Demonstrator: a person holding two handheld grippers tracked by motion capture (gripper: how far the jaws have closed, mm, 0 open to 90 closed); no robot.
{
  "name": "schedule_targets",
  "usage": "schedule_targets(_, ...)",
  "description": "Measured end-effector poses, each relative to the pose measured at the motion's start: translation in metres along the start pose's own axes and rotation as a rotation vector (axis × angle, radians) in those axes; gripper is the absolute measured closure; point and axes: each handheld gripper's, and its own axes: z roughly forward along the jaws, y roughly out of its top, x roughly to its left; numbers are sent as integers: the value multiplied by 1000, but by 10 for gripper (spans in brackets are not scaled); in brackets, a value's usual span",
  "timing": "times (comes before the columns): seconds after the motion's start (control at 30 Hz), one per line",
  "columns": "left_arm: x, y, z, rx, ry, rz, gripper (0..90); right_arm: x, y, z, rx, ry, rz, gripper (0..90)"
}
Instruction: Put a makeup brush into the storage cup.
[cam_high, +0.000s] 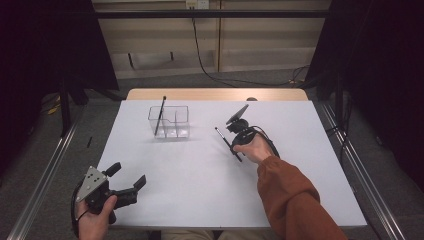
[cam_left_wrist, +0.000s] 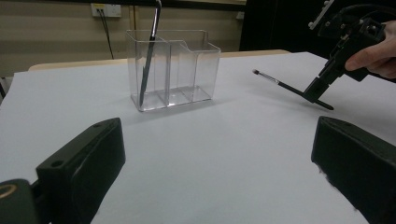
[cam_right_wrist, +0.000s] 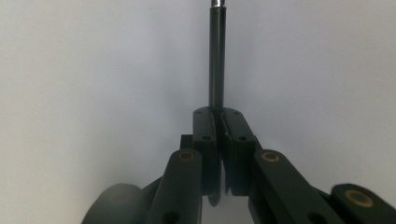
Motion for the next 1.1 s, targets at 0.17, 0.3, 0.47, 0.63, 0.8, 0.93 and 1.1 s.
schedule_targets(0.17,1,0,-2,0,12,1,28,-6,-6,-9,-81,55,-7,846)
schedule_targets(0.3,1,-1,-3,-1,17,1,28,-10,-13,-16,-132,86,-7,845)
schedule_targets(0.47,0,-1,-2,5,18,2,28,-13,-22,-20,-197,122,-3,845)
schedule_targets(0.63,1,-1,-3,7,19,3,28,-15,-28,-22,-262,143,11,845)
schedule_targets(0.8,1,-1,-3,6,16,3,28,-12,-33,-25,-329,161,-5,845)
schedule_targets(0.93,0,-1,-3,9,10,9,28,-12,-37,-30,-375,176,-26,845)
schedule_targets(1.1,0,0,-3,9,7,13,28,-11,-44,-36,-457,189,-50,845)
